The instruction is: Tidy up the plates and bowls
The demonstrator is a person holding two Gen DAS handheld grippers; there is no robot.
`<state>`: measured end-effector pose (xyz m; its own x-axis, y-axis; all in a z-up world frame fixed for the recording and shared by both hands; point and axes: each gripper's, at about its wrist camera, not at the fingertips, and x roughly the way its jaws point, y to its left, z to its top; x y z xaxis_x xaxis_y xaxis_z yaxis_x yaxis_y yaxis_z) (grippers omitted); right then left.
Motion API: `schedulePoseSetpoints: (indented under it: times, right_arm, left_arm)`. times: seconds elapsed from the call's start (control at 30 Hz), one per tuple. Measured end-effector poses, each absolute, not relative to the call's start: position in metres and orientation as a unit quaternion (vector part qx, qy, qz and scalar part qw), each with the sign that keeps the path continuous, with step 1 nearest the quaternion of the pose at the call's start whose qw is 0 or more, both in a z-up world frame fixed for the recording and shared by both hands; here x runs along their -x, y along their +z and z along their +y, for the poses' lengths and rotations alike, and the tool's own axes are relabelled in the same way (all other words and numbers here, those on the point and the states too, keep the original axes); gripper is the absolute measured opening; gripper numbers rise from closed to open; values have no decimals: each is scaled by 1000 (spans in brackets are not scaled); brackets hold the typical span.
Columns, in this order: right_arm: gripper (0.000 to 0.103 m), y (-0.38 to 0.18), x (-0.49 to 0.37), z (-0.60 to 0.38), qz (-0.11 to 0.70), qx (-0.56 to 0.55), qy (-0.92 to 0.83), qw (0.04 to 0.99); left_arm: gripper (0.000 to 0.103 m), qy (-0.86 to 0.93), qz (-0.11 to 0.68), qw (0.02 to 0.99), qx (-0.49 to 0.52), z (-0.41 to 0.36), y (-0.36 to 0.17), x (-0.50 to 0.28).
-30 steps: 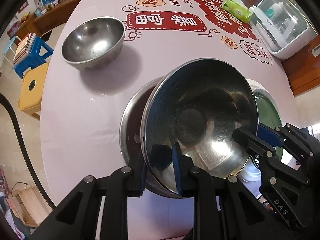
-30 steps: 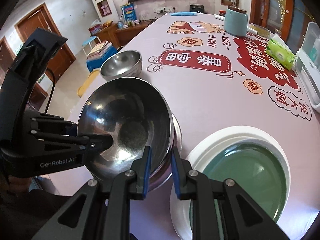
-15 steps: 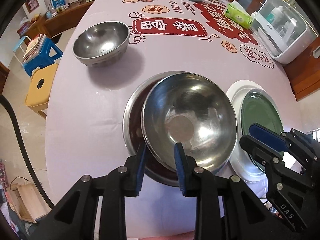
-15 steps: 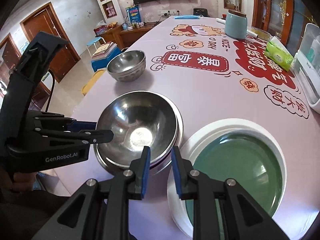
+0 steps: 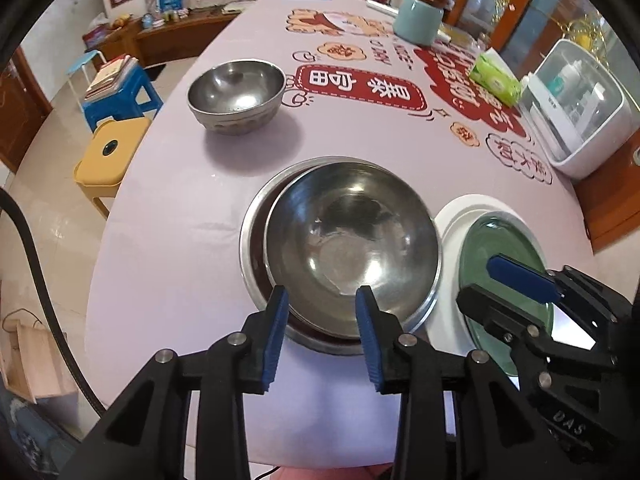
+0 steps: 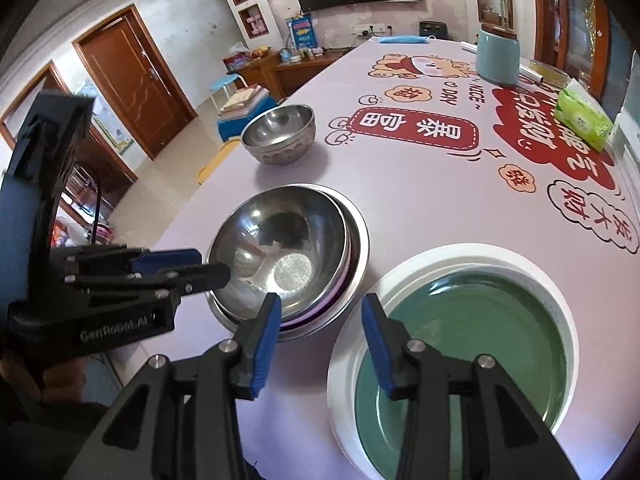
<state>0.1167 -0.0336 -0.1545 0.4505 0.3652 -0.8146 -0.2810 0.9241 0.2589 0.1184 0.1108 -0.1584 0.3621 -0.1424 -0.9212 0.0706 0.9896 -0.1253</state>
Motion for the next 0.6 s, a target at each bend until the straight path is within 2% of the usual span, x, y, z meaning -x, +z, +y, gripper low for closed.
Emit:
schedulePoseSetpoints:
  times: [0.07,0.1,0.23,0.43,0.6]
  right_arm:
    - [45,-158,-118,-36,496,-46,190,846]
    - [45,-158,-119,-37,496,-49,191,845]
    - [46,-160,-120,-38,495,-62,206,842]
    - [50,-162,-119,-33,494,-58,220,839]
    - [54,-158,-123,-28,491,-50,222,841]
  left_arm:
    - [44,-53,556,829,34,110,-157,-111]
    - [45,-43,557,828,34,110,-158,-107]
    - [46,-19,557,829,53,115,-159,-97]
    - [55,12,549,834,60,126,-158,-89]
    - [55,14,539,839,78,137,-155,-94]
